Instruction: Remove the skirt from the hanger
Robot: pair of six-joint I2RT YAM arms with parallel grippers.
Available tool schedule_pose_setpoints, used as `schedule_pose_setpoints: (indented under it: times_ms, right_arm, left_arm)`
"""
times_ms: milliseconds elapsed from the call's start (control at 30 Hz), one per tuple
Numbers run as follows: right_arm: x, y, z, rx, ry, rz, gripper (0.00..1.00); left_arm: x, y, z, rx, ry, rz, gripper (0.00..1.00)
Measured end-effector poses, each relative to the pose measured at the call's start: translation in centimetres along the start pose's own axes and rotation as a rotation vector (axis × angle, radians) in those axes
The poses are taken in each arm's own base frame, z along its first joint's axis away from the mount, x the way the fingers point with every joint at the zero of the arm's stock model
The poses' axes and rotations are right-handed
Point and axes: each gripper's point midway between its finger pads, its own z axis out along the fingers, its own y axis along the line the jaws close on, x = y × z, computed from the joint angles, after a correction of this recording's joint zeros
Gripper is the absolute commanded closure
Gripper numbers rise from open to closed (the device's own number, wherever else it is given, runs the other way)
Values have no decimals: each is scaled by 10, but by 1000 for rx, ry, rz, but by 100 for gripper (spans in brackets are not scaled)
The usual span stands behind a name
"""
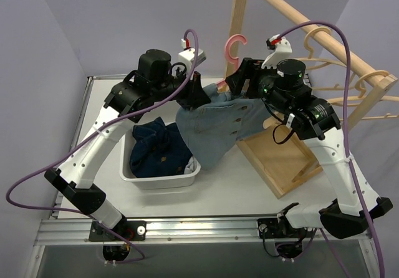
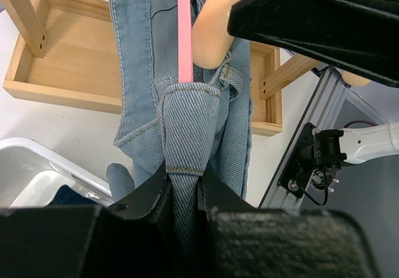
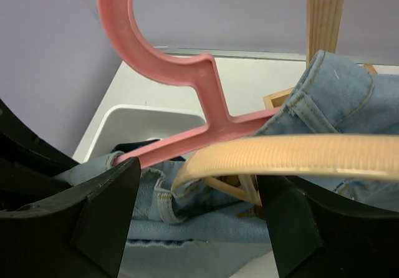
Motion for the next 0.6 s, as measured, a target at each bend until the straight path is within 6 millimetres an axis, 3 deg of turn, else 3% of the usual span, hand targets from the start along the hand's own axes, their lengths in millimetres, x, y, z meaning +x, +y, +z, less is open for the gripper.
schedule_pose_setpoints:
  times_ms: [167, 400, 600]
  right_arm:
    - [5, 0, -21, -13, 0, 47, 26]
    - [9, -2, -73, -21, -13, 109, 26]
    - [-9, 24, -96, -145, -33, 142, 27]
  left_arm:
    - [-1, 3, -7, -33, 1, 14, 98]
    - [7, 13, -9, -84, 32, 26, 98]
    - [8, 16, -10, -101, 38, 37, 98]
